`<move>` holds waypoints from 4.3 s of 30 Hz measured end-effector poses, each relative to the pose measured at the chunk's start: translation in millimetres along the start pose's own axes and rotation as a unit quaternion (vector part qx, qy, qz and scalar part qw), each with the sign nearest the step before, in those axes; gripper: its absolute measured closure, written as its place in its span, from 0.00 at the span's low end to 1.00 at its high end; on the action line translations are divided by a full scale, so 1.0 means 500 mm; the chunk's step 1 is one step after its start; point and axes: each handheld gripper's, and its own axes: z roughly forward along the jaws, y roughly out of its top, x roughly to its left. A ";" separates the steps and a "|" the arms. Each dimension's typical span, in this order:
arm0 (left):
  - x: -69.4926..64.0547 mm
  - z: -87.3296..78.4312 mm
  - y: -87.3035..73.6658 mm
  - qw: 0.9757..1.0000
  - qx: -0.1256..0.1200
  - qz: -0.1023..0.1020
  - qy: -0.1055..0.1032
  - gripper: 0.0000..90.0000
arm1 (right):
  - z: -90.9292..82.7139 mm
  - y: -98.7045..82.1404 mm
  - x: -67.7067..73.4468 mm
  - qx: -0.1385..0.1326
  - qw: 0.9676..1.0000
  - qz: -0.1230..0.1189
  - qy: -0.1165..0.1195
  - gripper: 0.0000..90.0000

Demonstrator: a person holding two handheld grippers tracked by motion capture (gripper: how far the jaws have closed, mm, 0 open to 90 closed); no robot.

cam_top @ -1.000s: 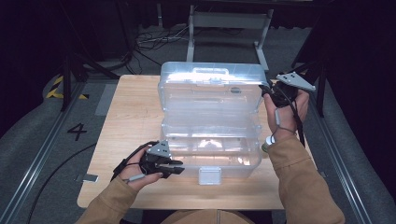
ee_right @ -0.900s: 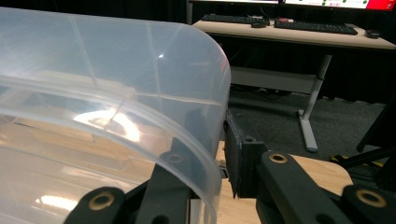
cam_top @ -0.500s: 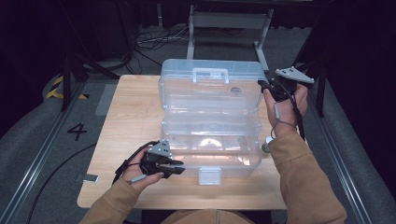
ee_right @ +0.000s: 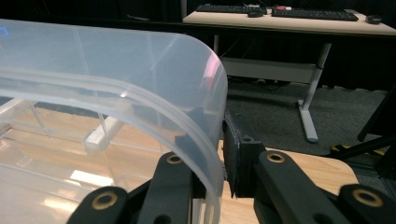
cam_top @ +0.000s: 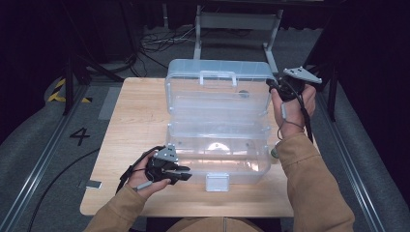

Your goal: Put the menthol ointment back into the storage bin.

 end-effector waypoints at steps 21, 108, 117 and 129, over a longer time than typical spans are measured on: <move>0.000 0.001 -0.001 1.000 -0.002 -0.009 -0.002 0.81 | 0.046 0.017 -0.009 0.032 0.999 0.005 -0.004 0.90; 0.001 0.002 0.001 1.000 0.000 -0.025 -0.006 0.80 | 0.211 -0.008 -0.065 0.101 0.994 0.044 0.028 0.90; 0.001 0.002 0.001 1.000 0.000 -0.024 -0.007 0.80 | 0.220 -0.014 -0.070 0.102 0.993 0.044 0.033 0.90; 0.001 0.002 0.001 1.000 0.000 -0.024 -0.007 0.80 | 0.231 -0.023 -0.077 0.106 0.992 0.049 0.040 0.90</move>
